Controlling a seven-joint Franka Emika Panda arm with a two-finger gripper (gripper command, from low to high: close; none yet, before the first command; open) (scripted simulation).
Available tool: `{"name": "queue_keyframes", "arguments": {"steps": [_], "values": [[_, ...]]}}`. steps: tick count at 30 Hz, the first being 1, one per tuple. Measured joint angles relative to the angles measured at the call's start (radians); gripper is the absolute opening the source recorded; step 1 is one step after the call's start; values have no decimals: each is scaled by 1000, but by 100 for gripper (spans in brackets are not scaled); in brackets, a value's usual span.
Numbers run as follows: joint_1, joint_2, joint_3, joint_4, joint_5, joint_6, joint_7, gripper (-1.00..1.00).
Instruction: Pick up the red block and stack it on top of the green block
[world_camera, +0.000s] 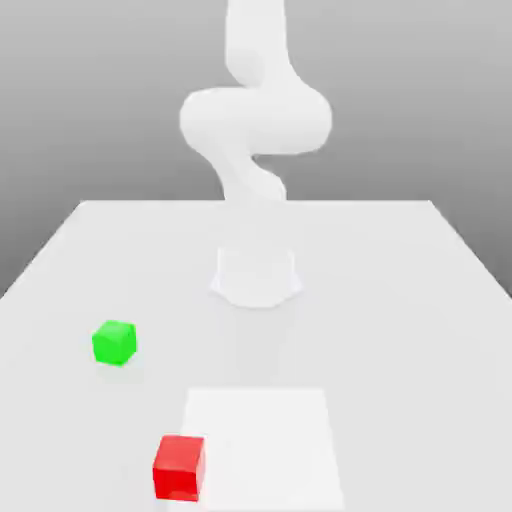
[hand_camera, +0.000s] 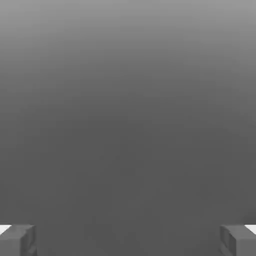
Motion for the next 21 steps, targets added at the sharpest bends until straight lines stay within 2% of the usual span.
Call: {"name": "queue_keyframes", "arguments": {"steps": [21], "values": [[-30,767,-110,-149,64,299,-130,0]]}}
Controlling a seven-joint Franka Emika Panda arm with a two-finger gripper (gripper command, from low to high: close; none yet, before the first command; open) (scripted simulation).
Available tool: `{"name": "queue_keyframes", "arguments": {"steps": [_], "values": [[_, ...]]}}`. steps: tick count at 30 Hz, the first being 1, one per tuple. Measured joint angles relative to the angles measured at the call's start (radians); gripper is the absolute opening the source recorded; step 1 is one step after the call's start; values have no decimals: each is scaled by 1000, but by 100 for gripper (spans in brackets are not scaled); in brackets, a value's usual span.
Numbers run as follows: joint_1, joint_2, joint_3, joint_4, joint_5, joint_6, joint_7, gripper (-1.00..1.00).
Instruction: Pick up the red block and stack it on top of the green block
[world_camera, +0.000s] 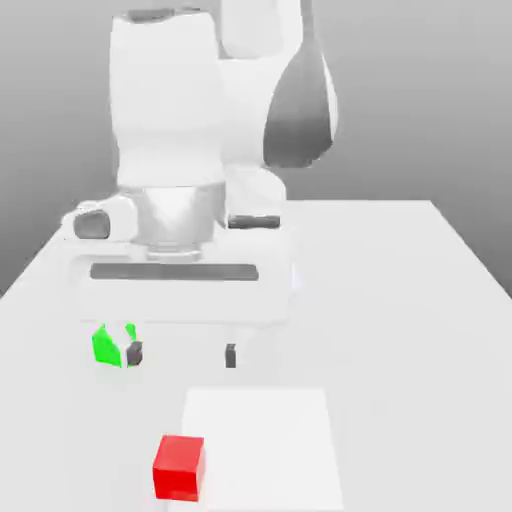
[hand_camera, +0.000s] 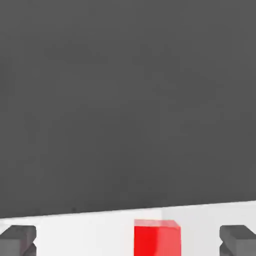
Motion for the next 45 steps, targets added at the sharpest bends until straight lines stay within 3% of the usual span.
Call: {"name": "queue_keyframes", "arguments": {"steps": [8,9,16,21,26,30,37,45], "values": [[-39,289,26,-4,36,181,-43,0],[-46,314,33,0,43,201,-48,-100],[-47,314,34,0,41,202,-46,-100],[-30,157,1,-28,-10,73,-8,-100],[-149,-22,-118,-163,-147,35,112,-100],[-298,-160,-149,-283,-243,20,202,-100],[-499,-383,-229,-503,-335,17,309,-100],[-430,-204,-300,-531,-212,222,237,-100]]}}
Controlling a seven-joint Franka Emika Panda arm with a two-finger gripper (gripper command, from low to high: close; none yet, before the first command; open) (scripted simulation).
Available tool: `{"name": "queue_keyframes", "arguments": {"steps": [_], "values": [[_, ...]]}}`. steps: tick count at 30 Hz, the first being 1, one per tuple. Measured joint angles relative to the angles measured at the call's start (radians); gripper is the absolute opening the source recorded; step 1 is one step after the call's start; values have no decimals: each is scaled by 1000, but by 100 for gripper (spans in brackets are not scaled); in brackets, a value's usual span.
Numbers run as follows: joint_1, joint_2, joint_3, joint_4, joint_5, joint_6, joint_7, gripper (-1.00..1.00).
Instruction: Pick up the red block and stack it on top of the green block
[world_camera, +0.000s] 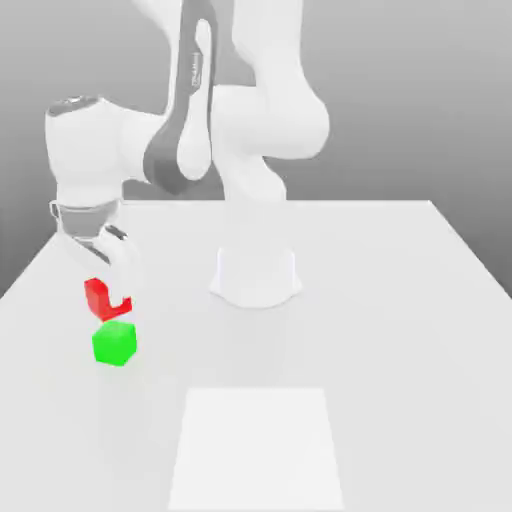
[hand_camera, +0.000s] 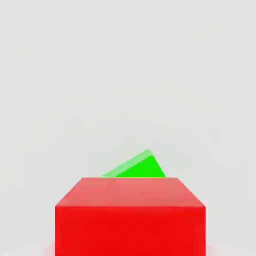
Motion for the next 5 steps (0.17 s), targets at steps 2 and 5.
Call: {"name": "queue_keyframes", "arguments": {"steps": [2,5], "values": [[23,68,-10,0,47,67,-31,-100],[31,98,-10,0,71,96,-47,100]]}}
